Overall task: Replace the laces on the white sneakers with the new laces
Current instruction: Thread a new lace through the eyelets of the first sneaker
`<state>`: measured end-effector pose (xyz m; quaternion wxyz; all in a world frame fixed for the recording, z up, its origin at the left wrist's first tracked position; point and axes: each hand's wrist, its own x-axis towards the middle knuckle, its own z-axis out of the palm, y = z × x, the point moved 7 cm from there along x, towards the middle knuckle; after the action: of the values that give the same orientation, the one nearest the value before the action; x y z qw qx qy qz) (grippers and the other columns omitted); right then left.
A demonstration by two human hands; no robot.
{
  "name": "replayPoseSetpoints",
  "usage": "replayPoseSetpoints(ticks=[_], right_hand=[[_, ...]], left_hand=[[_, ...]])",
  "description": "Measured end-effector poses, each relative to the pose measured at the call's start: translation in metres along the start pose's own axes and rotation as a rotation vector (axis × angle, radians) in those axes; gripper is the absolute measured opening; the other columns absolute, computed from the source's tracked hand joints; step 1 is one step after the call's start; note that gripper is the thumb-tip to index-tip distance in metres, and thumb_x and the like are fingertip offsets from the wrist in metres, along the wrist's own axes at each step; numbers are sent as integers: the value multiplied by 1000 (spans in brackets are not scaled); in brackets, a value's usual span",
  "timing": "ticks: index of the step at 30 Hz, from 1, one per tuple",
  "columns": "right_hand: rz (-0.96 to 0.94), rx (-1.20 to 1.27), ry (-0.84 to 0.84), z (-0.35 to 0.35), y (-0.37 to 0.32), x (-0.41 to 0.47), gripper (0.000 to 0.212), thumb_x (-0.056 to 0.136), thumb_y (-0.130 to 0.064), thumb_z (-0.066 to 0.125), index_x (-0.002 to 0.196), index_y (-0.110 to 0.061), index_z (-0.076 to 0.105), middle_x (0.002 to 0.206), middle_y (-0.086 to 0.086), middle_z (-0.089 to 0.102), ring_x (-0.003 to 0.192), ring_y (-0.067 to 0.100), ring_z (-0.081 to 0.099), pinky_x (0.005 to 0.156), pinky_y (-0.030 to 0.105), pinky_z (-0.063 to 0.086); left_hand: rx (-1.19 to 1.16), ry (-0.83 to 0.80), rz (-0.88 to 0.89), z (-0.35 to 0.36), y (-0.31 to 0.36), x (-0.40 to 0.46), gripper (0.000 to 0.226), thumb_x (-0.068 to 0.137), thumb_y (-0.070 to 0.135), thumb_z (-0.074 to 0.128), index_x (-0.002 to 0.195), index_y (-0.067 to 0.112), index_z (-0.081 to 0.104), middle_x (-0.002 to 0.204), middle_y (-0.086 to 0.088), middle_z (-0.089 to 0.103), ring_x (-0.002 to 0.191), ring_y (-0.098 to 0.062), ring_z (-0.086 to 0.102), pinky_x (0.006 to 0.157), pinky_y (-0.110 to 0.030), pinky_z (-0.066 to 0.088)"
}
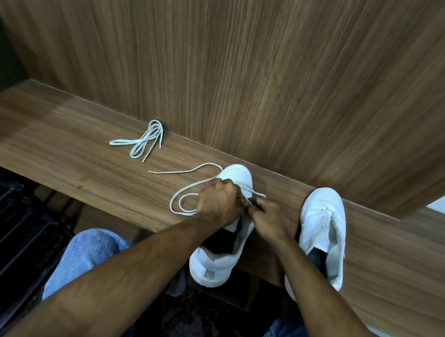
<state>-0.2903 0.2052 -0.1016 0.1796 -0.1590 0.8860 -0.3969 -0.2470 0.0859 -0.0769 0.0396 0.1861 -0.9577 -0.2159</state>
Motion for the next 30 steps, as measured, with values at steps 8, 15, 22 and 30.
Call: replayPoseSetpoints(ticks=[8, 15, 22, 30], right_hand=[[55, 234, -45, -5, -4, 7, 24, 97, -3, 49, 98, 14, 66, 97, 29, 68, 73, 19, 56, 59, 17, 44], [-73, -57, 15, -7, -13, 11, 25, 86, 4, 53, 80, -14, 70, 78, 1, 67, 71, 14, 59, 64, 23, 45], [-68, -243, -53, -11, -18, 7, 24, 91, -12, 55, 105, -23, 70, 103, 2, 71, 95, 21, 65, 84, 35, 53], [-55, -243, 55, -5, -9, 9, 18, 89, -25, 56, 97, -31, 72, 95, -4, 73, 91, 21, 66, 79, 36, 54]], left_hand=[[-18, -13, 0, -5, -5, 3, 22, 89, 32, 56, 103, 29, 72, 114, -5, 65, 112, -28, 56, 92, -36, 42], [-41, -20, 9, -1, -11, -6, 28, 87, 31, 54, 111, 25, 68, 117, -7, 60, 116, -29, 50, 92, -40, 46], [-114, -37, -41, -6, -15, -11, 27, 87, 25, 56, 111, 28, 70, 124, -5, 58, 118, -27, 51, 96, -37, 43], [-176, 14, -157, 2, -19, -8, 25, 90, 28, 54, 108, 29, 71, 121, -7, 60, 119, -29, 51, 97, -37, 42]])
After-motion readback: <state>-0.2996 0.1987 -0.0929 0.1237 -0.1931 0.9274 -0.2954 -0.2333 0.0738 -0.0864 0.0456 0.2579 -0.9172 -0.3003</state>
